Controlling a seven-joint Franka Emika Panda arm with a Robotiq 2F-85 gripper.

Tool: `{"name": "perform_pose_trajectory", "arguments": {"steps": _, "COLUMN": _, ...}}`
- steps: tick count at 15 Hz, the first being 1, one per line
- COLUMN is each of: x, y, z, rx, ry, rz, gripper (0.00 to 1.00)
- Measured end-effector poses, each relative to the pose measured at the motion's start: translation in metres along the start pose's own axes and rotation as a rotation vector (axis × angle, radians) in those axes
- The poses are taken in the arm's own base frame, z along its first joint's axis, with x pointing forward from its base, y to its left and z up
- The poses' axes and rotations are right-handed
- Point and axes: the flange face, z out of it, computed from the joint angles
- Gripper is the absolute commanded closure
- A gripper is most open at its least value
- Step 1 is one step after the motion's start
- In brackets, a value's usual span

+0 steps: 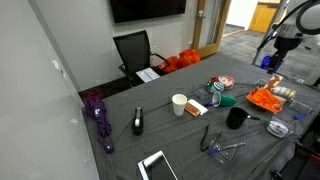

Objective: Pick up the brown rectangular brick from the table, push over the white paper cup, put the brown rectangular brick in the first empty compartment of clear storage container on the right

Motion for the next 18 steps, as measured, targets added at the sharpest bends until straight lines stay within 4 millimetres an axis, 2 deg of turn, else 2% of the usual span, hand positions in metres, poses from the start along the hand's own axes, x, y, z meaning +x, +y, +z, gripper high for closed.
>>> {"name": "perform_pose_trajectory", "arguments": {"steps": 14, "x": 0.001, "y": -0.001, "z": 0.000, "rx": -0.001, "ry": 0.001, "rz": 0.009, "gripper": 0.00}}
{"name": "perform_pose_trajectory", "arguments": {"steps": 18, "x": 0.015, "y": -0.033, "z": 0.001, "rx": 0.033, "ry": 0.008, "rz": 0.026, "gripper": 0.00}}
